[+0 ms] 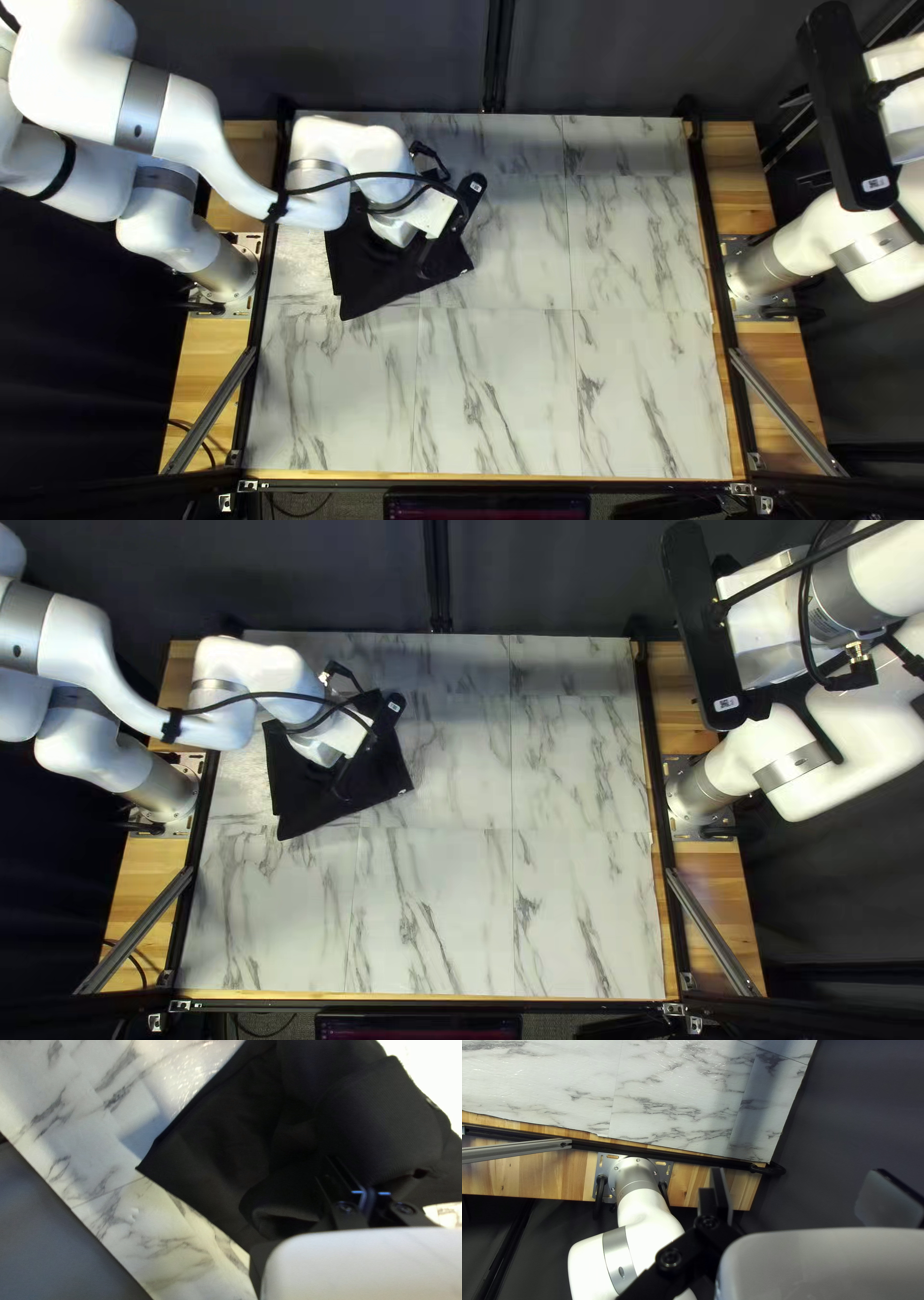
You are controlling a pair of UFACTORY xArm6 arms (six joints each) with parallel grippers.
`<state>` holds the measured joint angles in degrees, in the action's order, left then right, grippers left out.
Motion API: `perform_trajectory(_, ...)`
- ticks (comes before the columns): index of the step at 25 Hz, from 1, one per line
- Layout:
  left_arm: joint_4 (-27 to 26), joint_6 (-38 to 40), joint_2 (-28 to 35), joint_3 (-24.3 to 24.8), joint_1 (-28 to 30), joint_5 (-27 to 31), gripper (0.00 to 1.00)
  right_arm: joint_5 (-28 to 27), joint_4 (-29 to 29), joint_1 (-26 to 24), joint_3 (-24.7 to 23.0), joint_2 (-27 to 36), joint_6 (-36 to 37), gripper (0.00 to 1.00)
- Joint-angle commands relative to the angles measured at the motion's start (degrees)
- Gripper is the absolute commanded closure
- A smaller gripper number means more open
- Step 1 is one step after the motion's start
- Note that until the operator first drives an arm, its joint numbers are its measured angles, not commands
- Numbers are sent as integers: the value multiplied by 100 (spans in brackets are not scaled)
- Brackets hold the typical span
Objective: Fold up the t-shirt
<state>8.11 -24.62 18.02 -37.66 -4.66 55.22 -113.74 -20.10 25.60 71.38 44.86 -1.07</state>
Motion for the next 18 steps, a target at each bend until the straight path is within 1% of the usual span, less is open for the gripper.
perform_trajectory(1, 89, 99, 148, 105, -110, 224, 100, 0, 0, 0, 0, 0, 0, 0)
perform_trajectory(6, 247, 140, -105, 133, -392, 138, 100, 0, 0, 0, 0, 0, 0, 0)
perform_trajectory(11, 513, 238, -667, -2, -664, -124, 100, 0, 0, 0, 0, 0, 0, 0)
perform_trajectory(18, 1068, 928, -1076, -47, -868, -196, 100, 0, 0, 0, 0, 0, 0, 0)
